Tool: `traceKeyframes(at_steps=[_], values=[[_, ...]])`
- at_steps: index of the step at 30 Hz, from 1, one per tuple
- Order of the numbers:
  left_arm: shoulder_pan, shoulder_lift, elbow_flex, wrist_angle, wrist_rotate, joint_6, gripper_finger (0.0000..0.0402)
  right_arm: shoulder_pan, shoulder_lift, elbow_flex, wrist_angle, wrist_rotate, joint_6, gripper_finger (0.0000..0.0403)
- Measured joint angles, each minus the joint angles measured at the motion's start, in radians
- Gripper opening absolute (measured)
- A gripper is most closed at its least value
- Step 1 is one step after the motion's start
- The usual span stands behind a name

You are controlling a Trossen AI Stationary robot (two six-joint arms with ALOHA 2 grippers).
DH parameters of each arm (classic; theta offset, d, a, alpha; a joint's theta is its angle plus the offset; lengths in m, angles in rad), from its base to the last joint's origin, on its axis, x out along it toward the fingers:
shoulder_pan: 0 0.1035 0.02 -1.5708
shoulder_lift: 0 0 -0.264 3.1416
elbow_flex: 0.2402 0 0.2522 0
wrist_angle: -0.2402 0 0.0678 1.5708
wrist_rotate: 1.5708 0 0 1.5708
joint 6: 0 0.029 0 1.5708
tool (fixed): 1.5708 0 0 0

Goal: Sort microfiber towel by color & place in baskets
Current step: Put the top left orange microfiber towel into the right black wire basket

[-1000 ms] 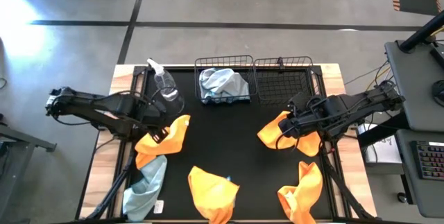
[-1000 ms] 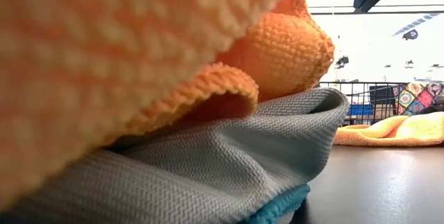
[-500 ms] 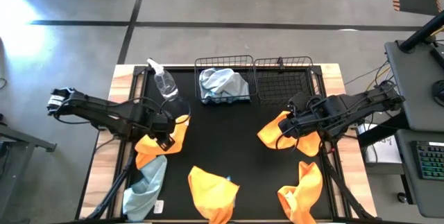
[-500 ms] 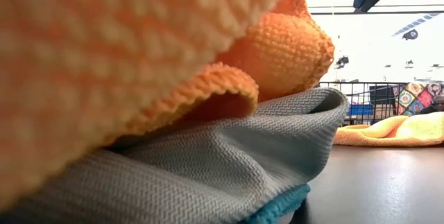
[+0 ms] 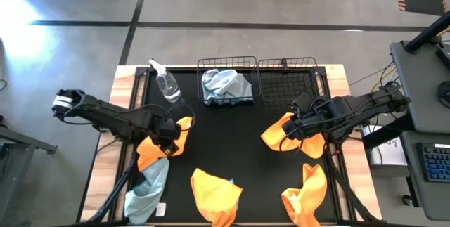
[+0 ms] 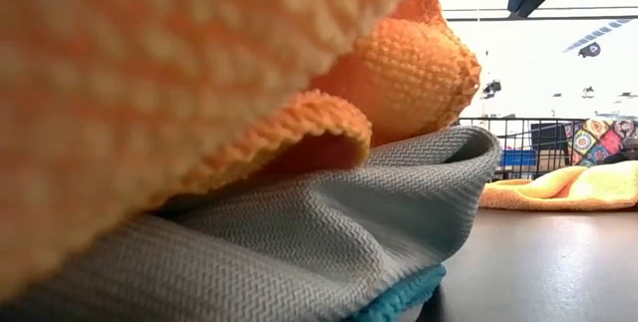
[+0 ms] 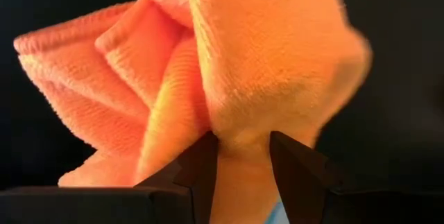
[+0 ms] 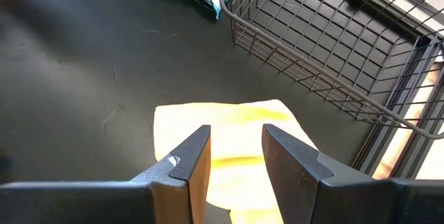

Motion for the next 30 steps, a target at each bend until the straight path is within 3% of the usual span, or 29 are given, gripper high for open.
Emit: traceKeyframes(at_steps=[8, 22, 30], values=[[0.0, 0.09, -0.018, 0.036, 0.0, 0.0, 0.0119, 0.0, 0.0, 0.0, 0.004, 0.0, 0.002, 0.0123], [0.0, 0.204, 0.061, 0.065, -0.003, 0.056, 0.0116, 0.0, 0.0, 0.0, 0.016, 0.0, 0.003, 0.0123], [0.0, 0.216, 0.158, 0.061, -0.003, 0.113, 0.0045, 0.0, 0.0, 0.0, 0.026, 0.008, 0.001, 0.0123]])
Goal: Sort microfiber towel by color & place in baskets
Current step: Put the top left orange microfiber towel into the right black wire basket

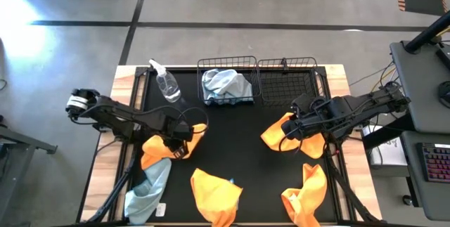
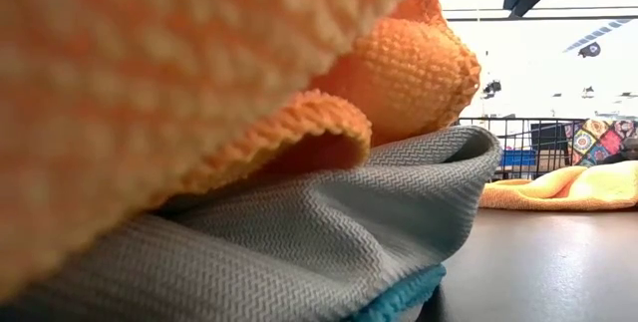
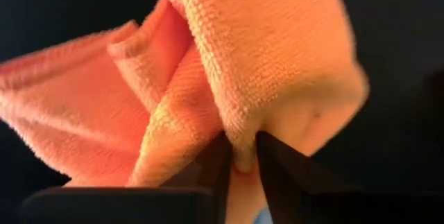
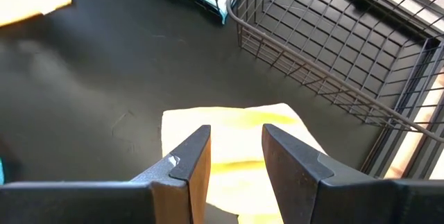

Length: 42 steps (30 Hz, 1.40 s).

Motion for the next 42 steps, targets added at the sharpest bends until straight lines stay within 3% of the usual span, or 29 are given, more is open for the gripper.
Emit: traceKeyframes(at_steps=[4, 13, 20, 34, 42], values=[[0.0, 0.0, 0.043, -0.001, 0.0, 0.026, 0.0005, 0.0, 0.0, 0.0, 0.0, 0.0, 0.0, 0.0123], [0.0, 0.0, 0.137, -0.009, 0.0, 0.059, 0.0001, 0.0, 0.0, 0.0, 0.0, 0.001, 0.0, 0.0123], [0.0, 0.0, 0.292, -0.089, -0.005, 0.126, 0.0, 0.0, 0.0, 0.0, 0.0, 0.001, 0.001, 0.0123], [0.0, 0.0, 0.755, -0.184, -0.242, 0.305, 0.0, 0.0, 0.0, 0.0, 0.0, 0.003, 0.001, 0.0123], [0.0, -0.001, 0.952, -0.183, -0.347, 0.405, 0.0, 0.0, 0.0, 0.0, 0.008, 0.003, 0.003, 0.0123]])
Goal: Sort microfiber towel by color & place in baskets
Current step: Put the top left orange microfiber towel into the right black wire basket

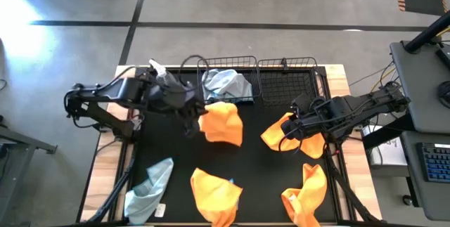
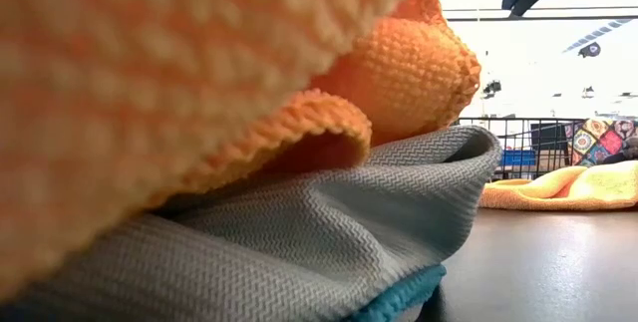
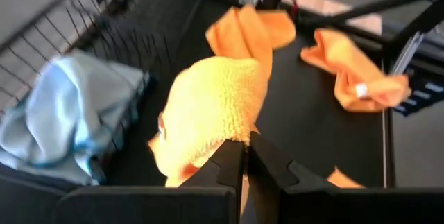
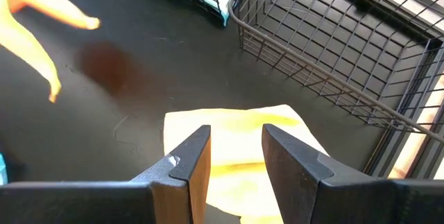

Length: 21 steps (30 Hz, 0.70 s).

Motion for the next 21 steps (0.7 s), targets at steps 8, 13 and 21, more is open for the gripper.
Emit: traceKeyframes(at_steps=[8, 13, 21], values=[[0.017, 0.009, 0.081, 0.027, -0.102, 0.077, 0.0, 0.0, 0.0, 0.0, 0.024, 0.0, -0.002, 0.0123], [0.042, 0.059, 0.15, 0.052, -0.111, 0.16, 0.0, 0.0, 0.0, 0.0, 0.044, 0.0, -0.002, 0.0123], [0.094, 0.225, 0.386, 0.051, -0.105, 0.309, 0.0, 0.0, 0.0, 0.0, 0.054, 0.0, -0.002, 0.0123]])
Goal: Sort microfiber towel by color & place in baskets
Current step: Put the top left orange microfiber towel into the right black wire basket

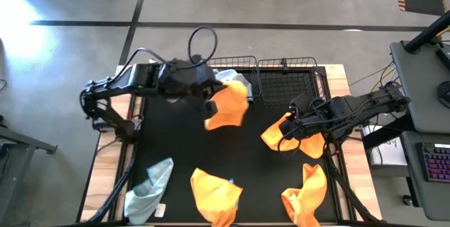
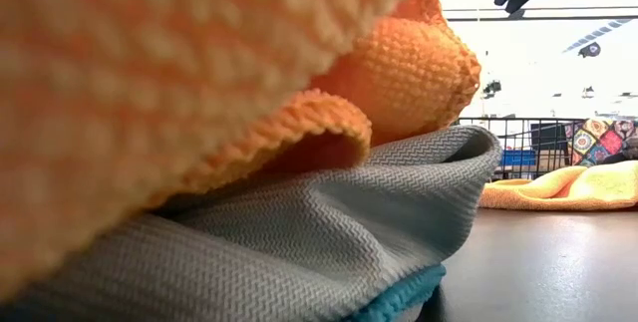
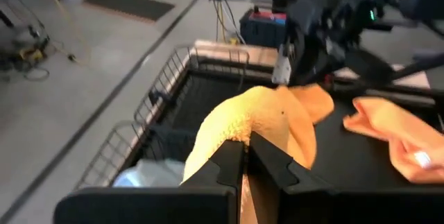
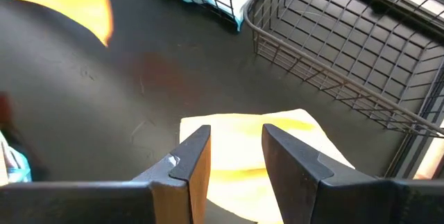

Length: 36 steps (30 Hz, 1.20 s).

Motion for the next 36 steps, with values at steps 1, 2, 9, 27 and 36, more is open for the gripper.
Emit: traceKeyframes(at_steps=[1, 2, 9, 27, 36], values=[[0.006, 0.026, 0.042, -0.004, 0.01, 0.017, 0.0, 0.0, 0.0, 0.0, 0.001, 0.0, 0.0, 0.0123], [0.011, 0.052, 0.083, -0.01, 0.013, 0.037, 0.0, 0.0, 0.0, 0.0, 0.002, 0.0, 0.0, 0.0123], [0.064, 0.162, 0.203, 0.078, 0.037, 0.15, 0.0, 0.0, 0.0, 0.0, 0.023, 0.0, -0.009, 0.0123], [0.251, 0.274, 0.182, 0.406, 0.439, 0.233, 0.0, 0.0, 0.0, 0.0, 0.047, -0.003, -0.091, 0.0123], [0.284, 0.362, 0.182, 0.595, 0.499, 0.29, 0.0, 0.0, 0.0, 0.0, 0.05, -0.003, -0.099, 0.0123]])
